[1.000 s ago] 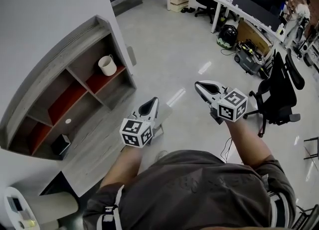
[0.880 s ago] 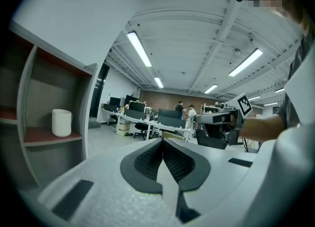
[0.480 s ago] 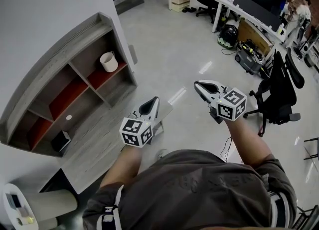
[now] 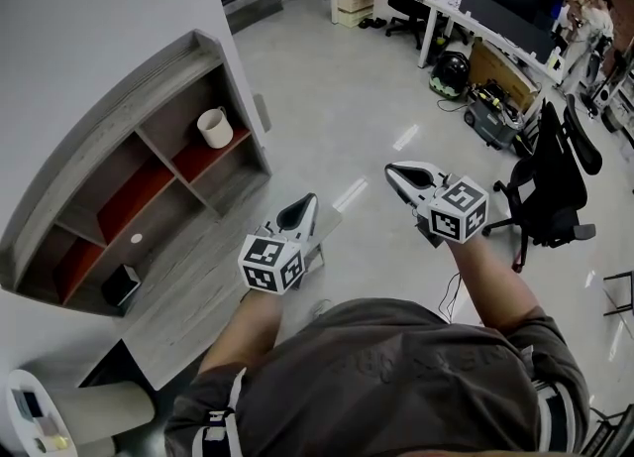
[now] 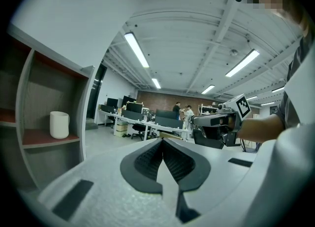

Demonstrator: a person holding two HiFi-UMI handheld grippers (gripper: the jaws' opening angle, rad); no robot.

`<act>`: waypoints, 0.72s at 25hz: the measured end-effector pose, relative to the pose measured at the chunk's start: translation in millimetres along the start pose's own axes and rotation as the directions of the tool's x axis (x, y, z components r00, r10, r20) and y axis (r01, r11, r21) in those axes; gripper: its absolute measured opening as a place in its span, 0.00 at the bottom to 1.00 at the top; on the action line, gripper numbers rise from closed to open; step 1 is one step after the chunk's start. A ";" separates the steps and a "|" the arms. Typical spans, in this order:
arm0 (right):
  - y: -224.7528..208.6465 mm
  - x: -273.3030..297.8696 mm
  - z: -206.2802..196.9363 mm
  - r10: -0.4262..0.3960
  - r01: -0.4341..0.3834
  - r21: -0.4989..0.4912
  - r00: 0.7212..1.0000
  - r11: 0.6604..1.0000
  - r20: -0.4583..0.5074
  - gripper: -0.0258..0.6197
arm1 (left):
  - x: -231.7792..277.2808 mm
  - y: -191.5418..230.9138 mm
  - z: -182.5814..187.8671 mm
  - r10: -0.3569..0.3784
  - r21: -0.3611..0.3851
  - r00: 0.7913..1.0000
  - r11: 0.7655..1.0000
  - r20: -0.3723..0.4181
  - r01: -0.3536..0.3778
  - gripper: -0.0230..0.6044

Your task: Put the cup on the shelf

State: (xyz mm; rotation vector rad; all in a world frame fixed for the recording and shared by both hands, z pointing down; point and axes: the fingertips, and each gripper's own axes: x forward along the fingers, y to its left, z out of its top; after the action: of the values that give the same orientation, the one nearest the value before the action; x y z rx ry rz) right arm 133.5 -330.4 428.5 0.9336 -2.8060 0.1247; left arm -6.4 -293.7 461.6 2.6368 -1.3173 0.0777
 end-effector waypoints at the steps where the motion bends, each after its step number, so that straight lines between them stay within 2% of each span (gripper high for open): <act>1: -0.3 0.0 0.3 0.000 0.000 0.000 1.000 1.000 0.000 0.02 | 0.2 0.3 0.6 0.000 0.000 1.000 1.000 0.001 0.000 0.04; 18: -0.9 2.0 -1.5 0.005 -0.005 0.002 1.000 1.000 -0.004 0.02 | 2.8 -0.5 -0.2 -0.007 -0.003 1.000 1.000 -0.002 0.007 0.04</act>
State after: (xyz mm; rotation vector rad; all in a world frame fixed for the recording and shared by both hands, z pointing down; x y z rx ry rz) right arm 132.7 -332.1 430.4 0.9259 -2.8057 0.1303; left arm -4.3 -295.6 462.2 2.6378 -1.3066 0.0775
